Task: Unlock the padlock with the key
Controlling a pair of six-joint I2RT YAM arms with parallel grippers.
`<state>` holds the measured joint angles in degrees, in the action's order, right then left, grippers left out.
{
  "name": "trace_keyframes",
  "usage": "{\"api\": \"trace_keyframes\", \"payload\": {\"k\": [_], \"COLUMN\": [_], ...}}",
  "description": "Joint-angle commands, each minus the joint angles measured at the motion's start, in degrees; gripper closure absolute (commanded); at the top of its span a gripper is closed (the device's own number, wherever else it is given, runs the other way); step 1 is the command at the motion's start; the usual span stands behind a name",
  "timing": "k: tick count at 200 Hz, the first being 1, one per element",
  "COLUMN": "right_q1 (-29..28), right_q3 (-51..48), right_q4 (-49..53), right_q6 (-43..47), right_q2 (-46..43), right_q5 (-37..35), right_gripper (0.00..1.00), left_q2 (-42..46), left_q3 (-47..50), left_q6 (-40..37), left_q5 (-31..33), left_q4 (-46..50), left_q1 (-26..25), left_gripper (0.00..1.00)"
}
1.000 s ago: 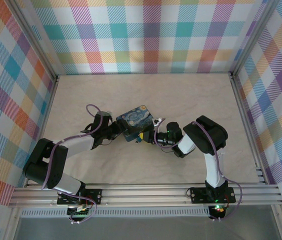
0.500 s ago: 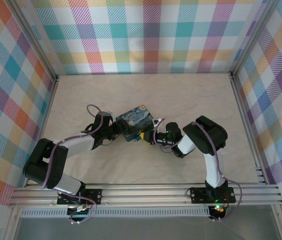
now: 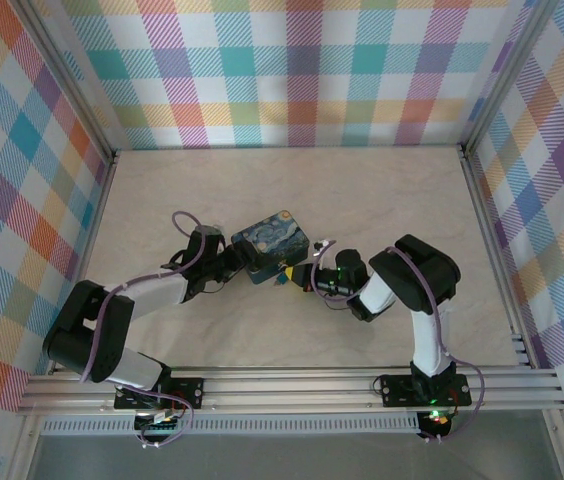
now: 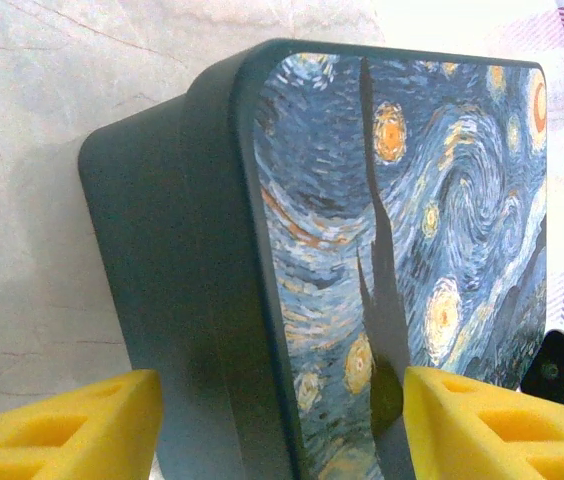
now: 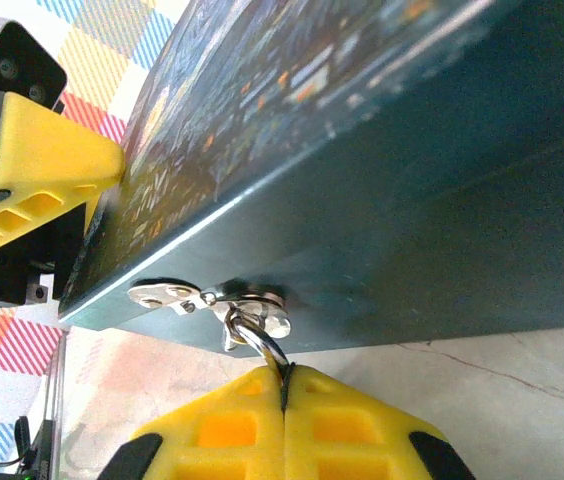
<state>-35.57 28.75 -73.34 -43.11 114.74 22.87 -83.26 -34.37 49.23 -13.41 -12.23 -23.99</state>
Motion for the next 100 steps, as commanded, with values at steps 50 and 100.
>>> {"api": "trace_keyframes", "payload": {"k": [50, 100], "right_q1": [0.6, 0.7], "right_q3": [-0.9, -0.7], "right_q4": [-3.7, -4.2], "right_q6": [-1.6, -3.3], "right_q2": [-2.0, -2.9], "right_q5": [-1.2, -2.1], "right_gripper": [0.98, 0.99], "left_q2": [0.8, 2.1], "left_q3": [3.2, 3.3], "left_q6": [0.9, 1.0], "left_q5": [2.5, 3.0], "left_q4": [6.7, 7.5], "left_q1": [-2.2, -2.7], "left_gripper": [0.35, 0.31]}}
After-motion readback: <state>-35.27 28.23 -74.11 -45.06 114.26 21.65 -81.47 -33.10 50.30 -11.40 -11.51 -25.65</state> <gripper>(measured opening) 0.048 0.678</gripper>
